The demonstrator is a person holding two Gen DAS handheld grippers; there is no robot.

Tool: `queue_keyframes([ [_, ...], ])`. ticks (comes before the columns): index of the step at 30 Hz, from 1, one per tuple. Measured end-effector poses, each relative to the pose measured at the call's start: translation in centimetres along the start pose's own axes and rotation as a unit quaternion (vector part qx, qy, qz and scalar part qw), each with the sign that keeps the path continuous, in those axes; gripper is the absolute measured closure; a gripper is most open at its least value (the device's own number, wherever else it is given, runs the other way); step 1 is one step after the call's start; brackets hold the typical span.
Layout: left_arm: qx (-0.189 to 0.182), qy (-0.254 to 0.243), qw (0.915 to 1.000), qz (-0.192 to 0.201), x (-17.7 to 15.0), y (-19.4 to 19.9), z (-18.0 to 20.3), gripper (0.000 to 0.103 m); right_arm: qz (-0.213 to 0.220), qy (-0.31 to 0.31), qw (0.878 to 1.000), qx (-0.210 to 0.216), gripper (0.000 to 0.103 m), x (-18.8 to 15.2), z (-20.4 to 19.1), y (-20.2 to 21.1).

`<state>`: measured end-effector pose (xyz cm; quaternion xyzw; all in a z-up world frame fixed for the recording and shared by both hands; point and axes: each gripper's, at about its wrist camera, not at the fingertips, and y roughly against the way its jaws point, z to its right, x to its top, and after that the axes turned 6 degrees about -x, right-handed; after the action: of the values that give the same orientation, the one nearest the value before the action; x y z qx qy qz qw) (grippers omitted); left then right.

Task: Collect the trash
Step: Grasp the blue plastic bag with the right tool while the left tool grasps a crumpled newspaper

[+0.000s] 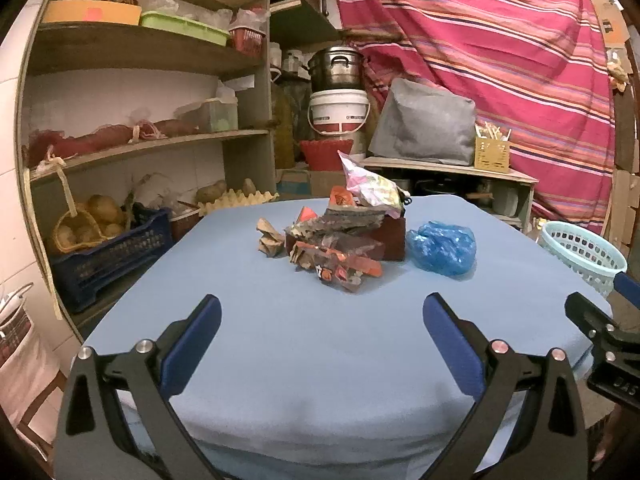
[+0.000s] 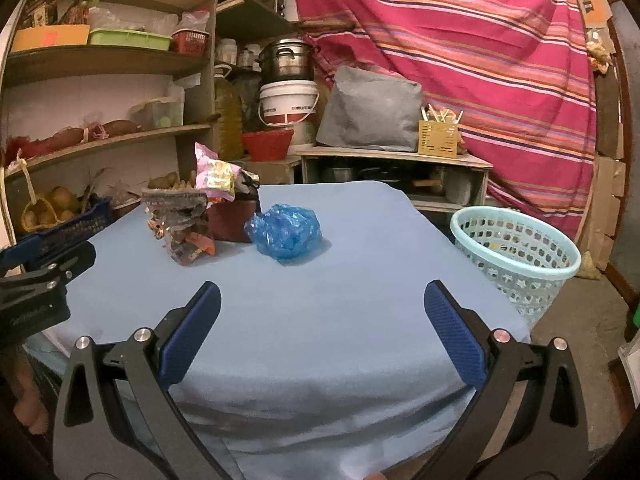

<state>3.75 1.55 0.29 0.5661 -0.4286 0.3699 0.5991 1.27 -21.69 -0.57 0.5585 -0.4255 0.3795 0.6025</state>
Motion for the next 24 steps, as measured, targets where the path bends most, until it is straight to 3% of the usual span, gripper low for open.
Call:
queue_keyframes([
  [9,-0.011,0.012,0.9998,-0.011,5.4,-4.6,-0.7,0.004,-0.018,0.008,1.0,0.009,0.004,4.8,0.6,-4.3],
  [18,0.022,0.019,0.9995,-0.013,10.8,-9.5,-1.9,0.004,-0.047,0.05,0.997,0.02,0.004,8.8,-0.2,-11.9],
  [24,0.025,0.023,0.9991,-0.025,11.0,-12.3,-3.2,0.004,-0.11,0.024,0.993,0.031,0.004,8.5,-0.3,-18.5],
])
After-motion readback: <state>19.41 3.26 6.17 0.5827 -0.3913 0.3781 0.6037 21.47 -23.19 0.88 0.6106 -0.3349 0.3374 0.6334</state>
